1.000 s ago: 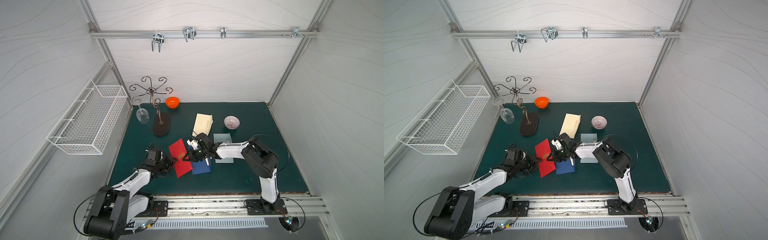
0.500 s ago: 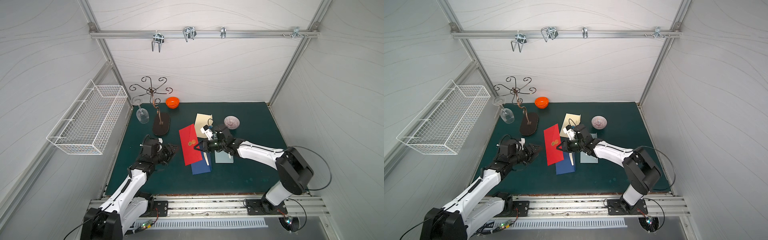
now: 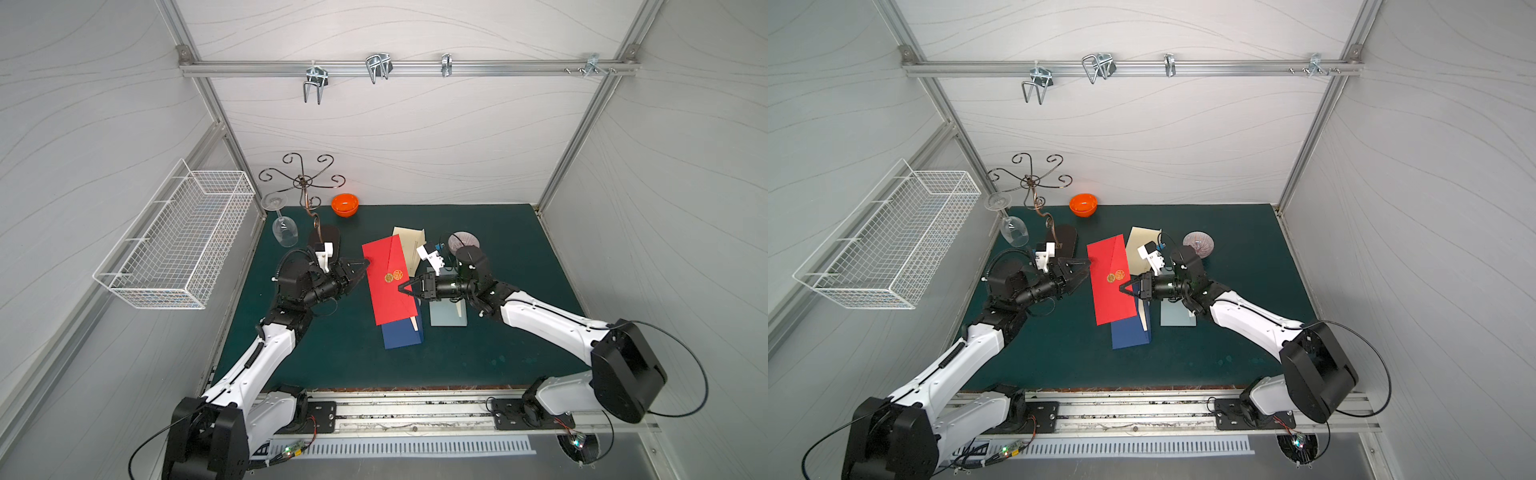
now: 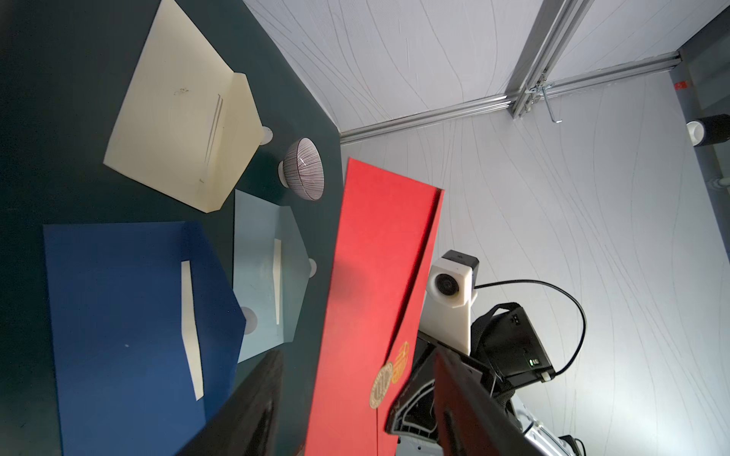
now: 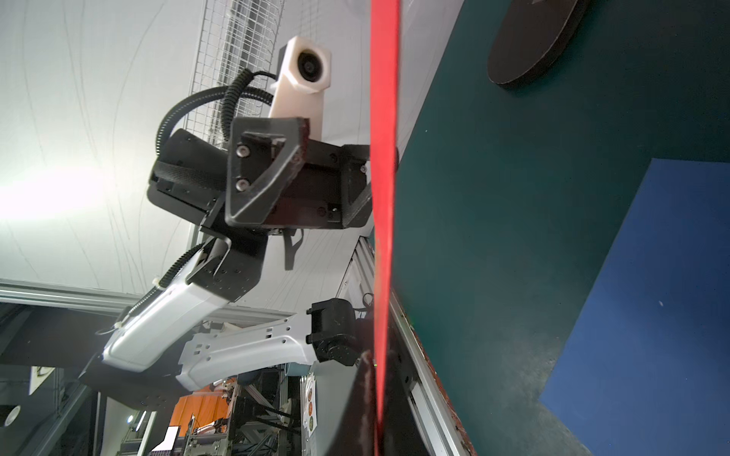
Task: Open the envelope
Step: Pick up the envelope from the center of the board.
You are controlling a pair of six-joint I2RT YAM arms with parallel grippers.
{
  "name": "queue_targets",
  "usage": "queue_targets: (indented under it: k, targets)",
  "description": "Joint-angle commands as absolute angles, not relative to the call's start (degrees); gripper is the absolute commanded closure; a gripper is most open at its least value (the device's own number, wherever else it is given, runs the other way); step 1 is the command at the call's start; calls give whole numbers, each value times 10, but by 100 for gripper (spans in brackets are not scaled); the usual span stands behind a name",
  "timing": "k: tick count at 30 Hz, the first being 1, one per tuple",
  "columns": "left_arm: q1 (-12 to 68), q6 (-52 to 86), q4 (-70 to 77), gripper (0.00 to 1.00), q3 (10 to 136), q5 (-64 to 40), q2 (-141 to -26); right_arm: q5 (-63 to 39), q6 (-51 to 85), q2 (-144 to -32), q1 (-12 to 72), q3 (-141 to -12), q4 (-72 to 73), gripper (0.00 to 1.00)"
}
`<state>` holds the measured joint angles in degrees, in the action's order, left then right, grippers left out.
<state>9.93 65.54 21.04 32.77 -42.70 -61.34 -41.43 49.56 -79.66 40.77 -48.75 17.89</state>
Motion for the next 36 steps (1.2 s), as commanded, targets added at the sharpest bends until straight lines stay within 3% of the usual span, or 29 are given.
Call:
queue_targets:
  k: [1, 14, 25, 31, 36]
  targets:
    - [105, 679, 278, 38, 348, -447, -624, -432, 512, -792, 407, -482, 221, 93]
    - [114, 709, 354, 52, 352, -459, -648, -456, 536, -824, 411, -482, 268, 91]
    - [115, 678, 312, 97, 347, -451, -630, -420, 502, -822, 409, -491, 190, 86]
    - [115, 607, 202, 100, 365, -444, -604, -348, 441, -798, 406, -518, 40, 74]
    - [121, 497, 29, 100, 405, -402, -583, -242, 406, -776, 406, -560, -106, 53]
